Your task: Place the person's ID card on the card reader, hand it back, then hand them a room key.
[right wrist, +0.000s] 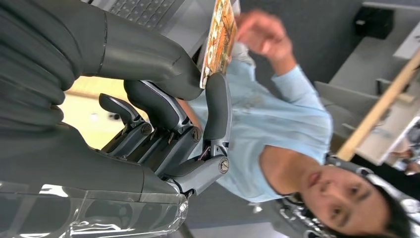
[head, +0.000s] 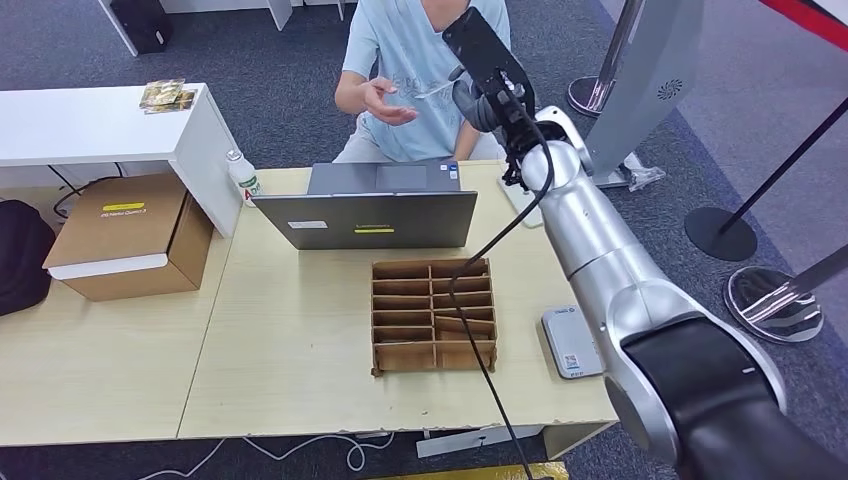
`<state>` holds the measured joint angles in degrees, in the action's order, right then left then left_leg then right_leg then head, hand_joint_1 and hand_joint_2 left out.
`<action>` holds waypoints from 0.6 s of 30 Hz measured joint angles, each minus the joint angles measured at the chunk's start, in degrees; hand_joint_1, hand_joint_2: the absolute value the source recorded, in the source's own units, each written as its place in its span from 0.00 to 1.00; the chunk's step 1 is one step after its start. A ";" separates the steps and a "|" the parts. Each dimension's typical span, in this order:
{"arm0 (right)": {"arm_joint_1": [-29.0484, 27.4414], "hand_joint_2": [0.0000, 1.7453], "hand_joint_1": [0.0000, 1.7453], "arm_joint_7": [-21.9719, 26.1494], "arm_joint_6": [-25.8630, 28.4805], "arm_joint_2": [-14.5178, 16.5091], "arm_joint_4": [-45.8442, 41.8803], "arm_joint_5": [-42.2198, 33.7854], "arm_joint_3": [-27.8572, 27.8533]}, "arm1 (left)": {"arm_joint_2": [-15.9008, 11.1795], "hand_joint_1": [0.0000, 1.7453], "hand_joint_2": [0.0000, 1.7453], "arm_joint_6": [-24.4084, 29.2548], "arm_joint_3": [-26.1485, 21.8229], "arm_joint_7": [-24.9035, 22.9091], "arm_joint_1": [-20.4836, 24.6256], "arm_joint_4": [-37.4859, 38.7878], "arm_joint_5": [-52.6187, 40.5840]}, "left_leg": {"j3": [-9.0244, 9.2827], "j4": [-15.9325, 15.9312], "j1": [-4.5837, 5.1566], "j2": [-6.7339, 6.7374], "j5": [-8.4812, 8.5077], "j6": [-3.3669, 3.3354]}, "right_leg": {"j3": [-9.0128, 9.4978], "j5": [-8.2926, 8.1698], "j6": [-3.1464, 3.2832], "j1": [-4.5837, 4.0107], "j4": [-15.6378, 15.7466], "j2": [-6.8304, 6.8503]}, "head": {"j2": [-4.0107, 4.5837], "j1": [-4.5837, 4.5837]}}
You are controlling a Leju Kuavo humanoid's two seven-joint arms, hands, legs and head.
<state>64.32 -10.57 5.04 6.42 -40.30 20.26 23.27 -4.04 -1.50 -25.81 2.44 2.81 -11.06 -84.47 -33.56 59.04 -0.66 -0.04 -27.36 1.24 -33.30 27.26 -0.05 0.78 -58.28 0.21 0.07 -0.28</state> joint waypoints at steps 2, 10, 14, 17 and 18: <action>1.52 1.00 1.00 -0.83 0.67 0.13 3.43 0.06 -0.82 | 0.00 0.00 0.00 -0.05 0.00 0.05 0.00 0.00 -0.02 | 0.00 0.01 0.00 0.00 0.00 0.00 | 0.00 0.00 -0.01 0.00 0.00 0.00 | 0.00 0.01; 4.92 1.00 1.00 -2.21 1.83 0.19 11.30 0.37 -3.79 | 0.00 0.00 0.00 -0.08 0.00 0.11 0.06 0.00 -0.11 | 0.01 0.02 -0.03 0.00 0.00 0.00 | -0.01 -0.01 -0.01 0.00 0.00 -0.01 | 0.00 0.00; 5.45 1.00 1.00 -2.59 2.23 0.20 13.23 0.45 -4.73 | 0.00 0.00 0.00 -0.21 0.00 0.10 0.12 0.00 -0.12 | 0.01 0.02 -0.03 0.00 0.00 0.00 | -0.01 -0.01 -0.01 0.00 0.00 -0.02 | 0.00 0.00; 5.70 1.00 1.00 -2.61 2.23 0.23 14.11 0.46 -5.34 | 0.00 0.00 0.00 -0.26 0.00 0.10 0.21 0.00 -0.14 | 0.01 0.02 -0.03 0.00 0.00 0.00 | -0.01 -0.01 -0.01 -0.01 -0.01 -0.02 | 0.00 0.00; 5.76 1.00 1.00 -2.57 2.22 0.26 14.37 0.40 -5.51 | 0.00 0.00 0.00 -0.28 0.00 0.09 0.25 0.00 -0.15 | 0.01 0.02 -0.03 0.00 0.00 0.00 | -0.01 -0.01 -0.01 -0.01 -0.01 -0.02 | 0.00 0.00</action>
<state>70.07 -13.14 7.26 6.68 -25.93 20.66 17.76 -4.04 -1.78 -25.81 2.53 3.06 -11.06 -84.61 -33.55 59.06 -0.69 -0.04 -27.37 1.23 -33.31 27.26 -0.06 0.78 -58.28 0.20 0.07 -0.28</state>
